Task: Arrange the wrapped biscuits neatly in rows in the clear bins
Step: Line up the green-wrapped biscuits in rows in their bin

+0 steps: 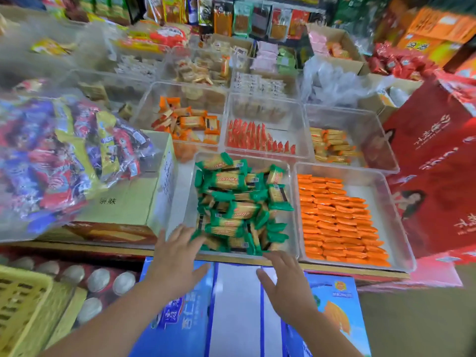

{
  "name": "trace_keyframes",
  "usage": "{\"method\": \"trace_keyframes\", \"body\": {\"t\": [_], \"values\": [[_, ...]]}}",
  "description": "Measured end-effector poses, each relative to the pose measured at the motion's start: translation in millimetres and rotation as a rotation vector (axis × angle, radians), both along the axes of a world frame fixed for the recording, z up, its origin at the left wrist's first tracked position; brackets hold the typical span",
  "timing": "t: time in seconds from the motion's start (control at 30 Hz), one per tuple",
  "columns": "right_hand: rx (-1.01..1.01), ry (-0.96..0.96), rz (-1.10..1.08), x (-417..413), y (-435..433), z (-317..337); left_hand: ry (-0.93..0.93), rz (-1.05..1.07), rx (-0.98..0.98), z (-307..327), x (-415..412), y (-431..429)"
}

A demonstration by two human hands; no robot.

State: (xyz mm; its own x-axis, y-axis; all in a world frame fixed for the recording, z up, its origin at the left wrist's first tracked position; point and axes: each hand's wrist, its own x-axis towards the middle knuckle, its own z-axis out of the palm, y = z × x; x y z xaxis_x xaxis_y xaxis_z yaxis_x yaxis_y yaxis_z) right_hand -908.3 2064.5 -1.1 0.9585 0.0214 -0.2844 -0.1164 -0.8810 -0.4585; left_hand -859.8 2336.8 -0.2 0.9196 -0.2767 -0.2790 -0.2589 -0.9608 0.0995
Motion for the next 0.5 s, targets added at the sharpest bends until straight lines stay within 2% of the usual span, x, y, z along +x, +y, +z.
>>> {"method": "trace_keyframes", "body": {"t": [0.07,0.17,0.37,0.5], "values": [[-0.032,0.014,-0.033,5,4,4,0.036,-0.048,0.067,-4,10,25],[-0.078,0.057,-0.033,20,18,11,0.135,-0.142,0.057,-15,9,37],[0.131,0.229,0.082,74,90,10,0.184,-0.119,-0.128,-42,4,45],[0.035,0.38,0.229,108,120,-7,0.177,-0.114,-0.195,-49,2,50]]}}
